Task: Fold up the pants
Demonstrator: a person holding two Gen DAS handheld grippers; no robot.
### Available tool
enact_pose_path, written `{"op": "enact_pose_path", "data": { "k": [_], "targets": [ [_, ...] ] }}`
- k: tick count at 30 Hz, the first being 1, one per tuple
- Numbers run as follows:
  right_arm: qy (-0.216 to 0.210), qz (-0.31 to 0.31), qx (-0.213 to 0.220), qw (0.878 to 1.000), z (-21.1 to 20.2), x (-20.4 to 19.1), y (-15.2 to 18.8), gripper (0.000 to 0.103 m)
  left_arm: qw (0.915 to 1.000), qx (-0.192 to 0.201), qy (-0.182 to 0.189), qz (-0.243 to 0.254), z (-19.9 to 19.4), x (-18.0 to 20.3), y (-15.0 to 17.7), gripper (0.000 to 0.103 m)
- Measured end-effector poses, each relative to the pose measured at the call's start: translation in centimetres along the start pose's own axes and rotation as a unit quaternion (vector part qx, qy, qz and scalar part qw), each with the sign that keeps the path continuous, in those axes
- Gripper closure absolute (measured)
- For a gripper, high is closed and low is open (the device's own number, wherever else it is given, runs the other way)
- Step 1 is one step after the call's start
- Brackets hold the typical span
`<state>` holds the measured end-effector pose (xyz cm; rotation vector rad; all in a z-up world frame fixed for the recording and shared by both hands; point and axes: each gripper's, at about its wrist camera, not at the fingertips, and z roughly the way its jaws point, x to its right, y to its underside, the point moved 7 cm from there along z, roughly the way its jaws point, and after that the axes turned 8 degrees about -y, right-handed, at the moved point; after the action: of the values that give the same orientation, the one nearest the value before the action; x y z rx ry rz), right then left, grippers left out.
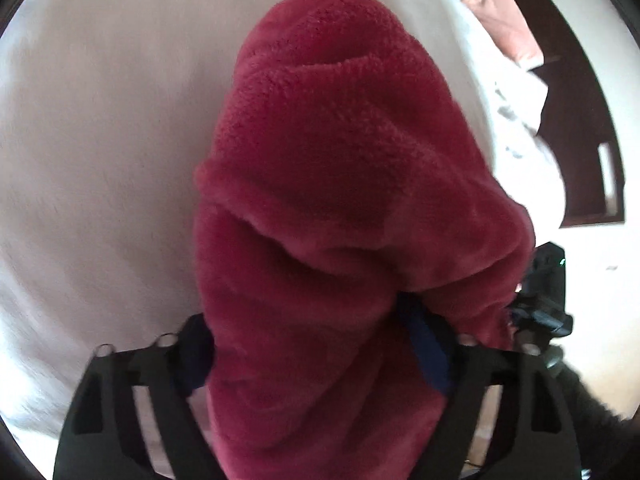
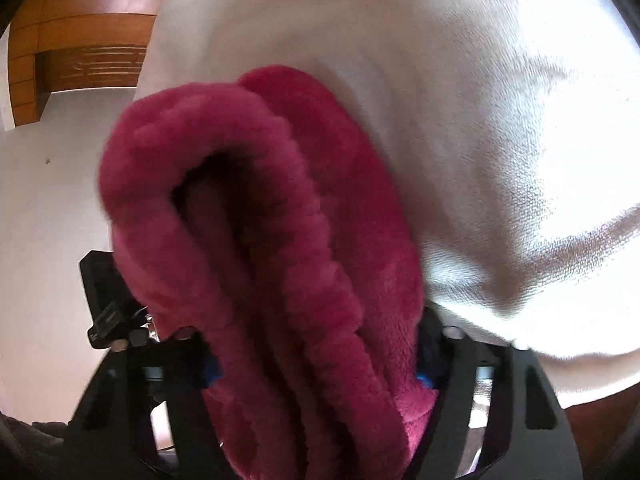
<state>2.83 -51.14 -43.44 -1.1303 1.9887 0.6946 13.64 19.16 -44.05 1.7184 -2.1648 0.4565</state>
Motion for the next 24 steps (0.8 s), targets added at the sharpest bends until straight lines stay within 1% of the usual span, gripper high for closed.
{"op": "enact_pose_path", "data": {
  "k": [1,2,4,7,10,14,16,18,20,22,24],
  "targets": [
    [-0.004,0.001,0.001,1.0,-0.3,-0.4,0.0,0.043,1.0,0.002,0.004,0.002,-0.4,0.3,0.0,0.041],
    [-0.01,0.003,0.003,1.0,-0.7,-0.9,0.0,0.047,1.0,0.003,0.004,0.004,-0.7,0.6,0.0,0.044],
    [-0.016,-0.003,0.002,1.0,-1.6,-1.9,0.1,0.05,0.9999,0.007,0.01,0.006,-1.6,1.3,-0.2,0.053],
    [-0.034,-0.02,0.004,0.999,-3.5,-3.8,0.0,0.051,0.9996,0.019,0.02,-0.001,-3.2,2.5,-1.0,0.058],
    [-0.049,-0.04,0.008,0.998,-5.3,-5.5,-1.4,0.051,0.9987,0.045,0.026,-0.003,-5.5,3.8,-2.0,0.059],
    [-0.064,-0.074,0.018,0.995,-7.4,-8.1,-6.6,0.051,0.9954,0.091,0.028,-0.005,-8.0,6.7,-5.5,0.06],
    [-0.066,-0.09,0.026,0.993,-8.5,-9.3,-10.1,0.051,0.9933,0.111,0.029,-0.014,-8.4,8.5,-8.1,0.06],
    [-0.062,-0.109,0.03,0.992,-9.4,-10.6,-13.9,0.051,0.9919,0.124,0.024,-0.018,-8.3,9.7,-10.6,0.06],
    [-0.058,-0.121,0.032,0.99,-9.8,-11.4,-16.9,0.051,0.9903,0.136,0.02,-0.019,-8.3,10.8,-13.1,0.06],
    [-0.052,-0.131,0.034,0.989,-10.1,-12.0,-20.2,0.051,0.9889,0.147,0.013,-0.023,-7.4,12.0,-16.4,0.06],
    [-0.046,-0.136,0.035,0.989,-10.2,-12.2,-22.8,0.051,0.9881,0.151,0.008,-0.026,-6.6,12.6,-19.0,0.06]
  ]
}}
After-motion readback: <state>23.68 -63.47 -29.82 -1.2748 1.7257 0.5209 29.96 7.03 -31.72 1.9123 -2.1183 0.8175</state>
